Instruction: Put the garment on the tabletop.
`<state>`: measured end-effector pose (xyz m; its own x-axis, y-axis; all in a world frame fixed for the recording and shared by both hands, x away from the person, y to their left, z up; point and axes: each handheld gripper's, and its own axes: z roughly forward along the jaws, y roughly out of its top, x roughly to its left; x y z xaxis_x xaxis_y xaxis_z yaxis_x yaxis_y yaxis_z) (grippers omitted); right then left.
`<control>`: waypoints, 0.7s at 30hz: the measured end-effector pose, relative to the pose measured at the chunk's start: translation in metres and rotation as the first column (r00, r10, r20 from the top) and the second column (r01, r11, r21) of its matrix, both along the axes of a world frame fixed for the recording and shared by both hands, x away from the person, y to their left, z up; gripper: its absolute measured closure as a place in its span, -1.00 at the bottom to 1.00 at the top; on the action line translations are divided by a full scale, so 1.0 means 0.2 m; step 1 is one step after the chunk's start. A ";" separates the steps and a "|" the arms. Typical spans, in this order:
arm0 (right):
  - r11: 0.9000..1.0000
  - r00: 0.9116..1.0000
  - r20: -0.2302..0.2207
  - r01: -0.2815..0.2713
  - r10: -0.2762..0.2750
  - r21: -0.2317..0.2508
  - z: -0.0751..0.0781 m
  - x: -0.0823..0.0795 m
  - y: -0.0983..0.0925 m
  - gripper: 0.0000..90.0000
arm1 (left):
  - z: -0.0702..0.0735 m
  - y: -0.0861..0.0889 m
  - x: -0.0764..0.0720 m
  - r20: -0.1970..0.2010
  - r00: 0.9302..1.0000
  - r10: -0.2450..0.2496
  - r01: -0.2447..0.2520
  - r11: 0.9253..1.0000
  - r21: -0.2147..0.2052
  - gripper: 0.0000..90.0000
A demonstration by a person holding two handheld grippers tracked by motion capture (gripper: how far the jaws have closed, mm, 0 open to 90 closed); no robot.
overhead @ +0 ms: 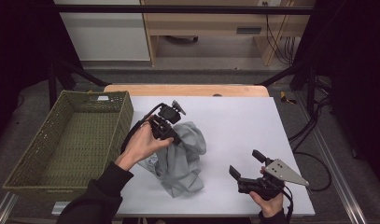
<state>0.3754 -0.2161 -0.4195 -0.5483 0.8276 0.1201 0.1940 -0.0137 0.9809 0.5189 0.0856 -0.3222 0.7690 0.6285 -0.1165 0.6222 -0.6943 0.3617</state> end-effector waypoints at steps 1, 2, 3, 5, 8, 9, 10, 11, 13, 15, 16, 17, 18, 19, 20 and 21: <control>1.000 1.000 -0.003 0.001 -0.001 -0.002 0.00 0.00 -0.01 -0.99 | -0.01 0.00 0.00 -0.001 1.000 -0.004 0.004 1.000 -0.002 0.71; 1.000 1.000 -0.003 0.001 -0.001 -0.002 0.00 0.00 -0.01 -0.99 | -0.03 0.00 0.00 0.002 1.000 0.001 -0.001 1.000 -0.005 0.71; 1.000 1.000 -0.004 0.002 -0.003 -0.003 0.00 0.00 -0.01 -0.99 | -0.04 -0.01 0.00 -0.003 1.000 -0.002 0.002 1.000 -0.002 0.70; 1.000 1.000 -0.010 0.003 -0.003 0.001 0.00 0.00 -0.01 -0.99 | -0.07 -0.01 0.00 -0.006 1.000 -0.003 0.003 1.000 -0.004 0.68; 1.000 1.000 -0.012 0.006 -0.006 0.000 0.00 0.00 0.00 -0.99 | -0.11 -0.01 -0.01 -0.014 1.000 -0.007 0.007 1.000 -0.011 0.65; 1.000 1.000 -0.004 -0.001 0.001 -0.005 0.00 0.00 -0.01 -0.99 | -0.13 -0.01 -0.01 -0.016 1.000 -0.013 0.013 1.000 -0.009 0.62; 1.000 1.000 -0.012 0.004 -0.004 0.000 0.00 0.00 0.00 -0.99 | -0.14 -0.01 -0.01 -0.020 1.000 -0.015 0.015 1.000 -0.004 0.58; 1.000 1.000 -0.017 0.005 -0.005 0.002 0.00 0.00 0.00 -0.99 | -0.14 -0.01 -0.01 -0.020 1.000 -0.014 0.014 1.000 -0.004 0.53; 1.000 1.000 -0.016 0.003 -0.003 0.003 0.00 0.00 0.00 -0.99 | -0.15 -0.01 -0.01 -0.010 1.000 -0.019 0.020 1.000 0.005 0.43; 1.000 1.000 -0.017 0.000 0.000 0.001 -0.01 0.01 0.00 -0.99 | -0.15 -0.01 -0.02 -0.003 1.000 -0.022 0.022 1.000 -0.001 0.27; 1.000 1.000 -0.014 0.000 0.000 -0.005 -0.01 0.01 0.00 -0.99 | -0.14 -0.01 -0.02 0.000 1.000 -0.024 0.024 1.000 -0.016 0.12; 1.000 1.000 -0.015 -0.004 0.003 -0.006 -0.01 0.01 0.00 -0.99 | -0.14 -0.01 -0.02 -0.001 1.000 -0.026 0.026 0.999 -0.036 -0.01; 1.000 1.000 -0.008 -0.006 0.006 -0.012 -0.01 0.01 0.00 -0.99 | -0.13 -0.01 -0.02 -0.001 1.000 -0.029 0.029 0.998 -0.059 -0.12; 1.000 1.000 -0.006 -0.007 0.007 -0.012 -0.01 0.01 0.00 -0.99 | -0.12 -0.01 -0.02 0.009 0.999 -0.033 0.033 0.996 -0.083 -0.33; 1.000 1.000 -0.006 -0.007 0.007 -0.012 -0.01 0.01 0.00 -0.99 | -0.11 0.00 -0.03 0.022 0.999 -0.040 0.042 0.994 -0.100 -0.33; 1.000 1.000 -0.014 -0.007 0.007 -0.005 -0.01 0.01 0.00 -0.99 | -0.10 0.00 -0.04 0.040 0.998 -0.043 0.048 0.991 -0.123 -0.39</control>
<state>0.3771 -0.2156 -0.4218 -0.5521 0.8246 0.1234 0.2076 -0.0074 0.9782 0.5119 0.0857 -0.3414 0.8018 0.5751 -0.1622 0.5755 -0.6703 0.4685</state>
